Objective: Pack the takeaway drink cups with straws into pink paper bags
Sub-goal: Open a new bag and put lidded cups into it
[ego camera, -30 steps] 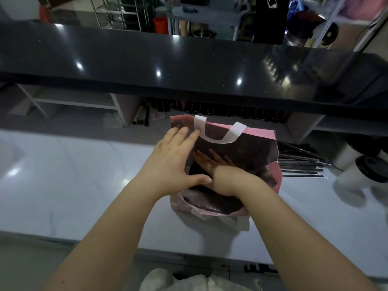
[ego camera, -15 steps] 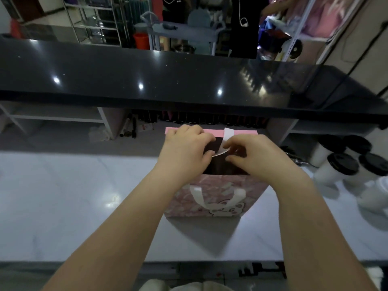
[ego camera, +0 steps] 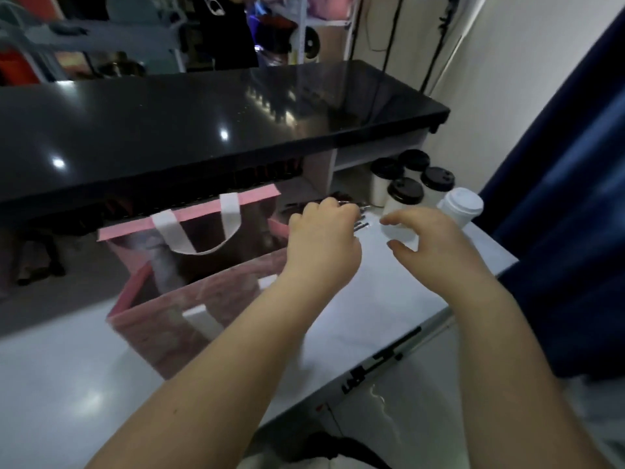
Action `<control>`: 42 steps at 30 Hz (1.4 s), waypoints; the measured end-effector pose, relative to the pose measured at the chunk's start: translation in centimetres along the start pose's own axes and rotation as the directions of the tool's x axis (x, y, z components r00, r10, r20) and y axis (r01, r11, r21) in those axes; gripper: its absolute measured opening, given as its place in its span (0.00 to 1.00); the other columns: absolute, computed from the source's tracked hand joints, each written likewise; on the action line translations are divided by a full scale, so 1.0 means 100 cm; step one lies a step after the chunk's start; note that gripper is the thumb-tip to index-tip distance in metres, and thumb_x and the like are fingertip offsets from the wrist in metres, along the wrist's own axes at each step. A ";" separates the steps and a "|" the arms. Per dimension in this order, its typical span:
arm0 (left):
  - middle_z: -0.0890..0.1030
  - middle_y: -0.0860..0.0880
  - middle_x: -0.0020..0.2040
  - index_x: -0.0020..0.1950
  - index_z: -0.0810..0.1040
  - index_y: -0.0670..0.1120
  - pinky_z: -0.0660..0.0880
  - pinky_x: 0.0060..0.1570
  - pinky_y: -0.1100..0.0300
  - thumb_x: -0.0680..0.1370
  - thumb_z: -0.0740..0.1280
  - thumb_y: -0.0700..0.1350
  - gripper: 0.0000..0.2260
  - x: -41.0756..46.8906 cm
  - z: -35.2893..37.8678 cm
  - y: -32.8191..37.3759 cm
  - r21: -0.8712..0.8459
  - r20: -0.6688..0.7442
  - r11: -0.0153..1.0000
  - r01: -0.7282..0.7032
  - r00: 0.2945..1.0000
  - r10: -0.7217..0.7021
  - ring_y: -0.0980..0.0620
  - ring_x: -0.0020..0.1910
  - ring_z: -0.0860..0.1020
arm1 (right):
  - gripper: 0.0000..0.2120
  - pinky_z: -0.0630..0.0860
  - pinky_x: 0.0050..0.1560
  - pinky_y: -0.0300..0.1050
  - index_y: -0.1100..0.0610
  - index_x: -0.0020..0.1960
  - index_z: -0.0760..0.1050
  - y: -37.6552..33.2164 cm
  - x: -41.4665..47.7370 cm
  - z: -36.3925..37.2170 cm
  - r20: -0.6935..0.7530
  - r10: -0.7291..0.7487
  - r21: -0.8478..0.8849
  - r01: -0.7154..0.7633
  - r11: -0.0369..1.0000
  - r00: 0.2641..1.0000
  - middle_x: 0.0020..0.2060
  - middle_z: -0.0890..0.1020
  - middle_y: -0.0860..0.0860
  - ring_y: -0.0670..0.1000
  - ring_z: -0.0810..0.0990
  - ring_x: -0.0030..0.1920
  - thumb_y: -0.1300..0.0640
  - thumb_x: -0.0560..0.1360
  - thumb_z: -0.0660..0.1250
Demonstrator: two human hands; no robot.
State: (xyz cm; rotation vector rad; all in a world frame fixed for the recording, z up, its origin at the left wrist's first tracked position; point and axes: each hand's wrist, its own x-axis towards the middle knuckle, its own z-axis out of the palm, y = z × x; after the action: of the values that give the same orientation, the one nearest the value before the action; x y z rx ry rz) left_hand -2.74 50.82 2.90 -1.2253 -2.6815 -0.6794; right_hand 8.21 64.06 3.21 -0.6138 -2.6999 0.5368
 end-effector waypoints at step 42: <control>0.77 0.53 0.62 0.66 0.75 0.53 0.60 0.64 0.49 0.75 0.68 0.51 0.19 0.189 0.206 0.044 0.081 0.039 0.927 0.366 0.928 -0.370 0.48 0.66 0.67 | 0.35 0.63 0.66 0.54 0.47 0.72 0.62 0.223 0.215 0.084 0.213 0.074 -0.071 -0.060 0.996 0.974 0.70 0.62 0.55 0.61 0.62 0.66 0.45 0.69 0.73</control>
State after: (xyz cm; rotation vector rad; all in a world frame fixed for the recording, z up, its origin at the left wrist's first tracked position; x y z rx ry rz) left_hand -10.47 75.47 -8.58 -0.7353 -2.9848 -0.5893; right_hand -5.71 90.39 -8.86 -0.7033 -2.9194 0.5652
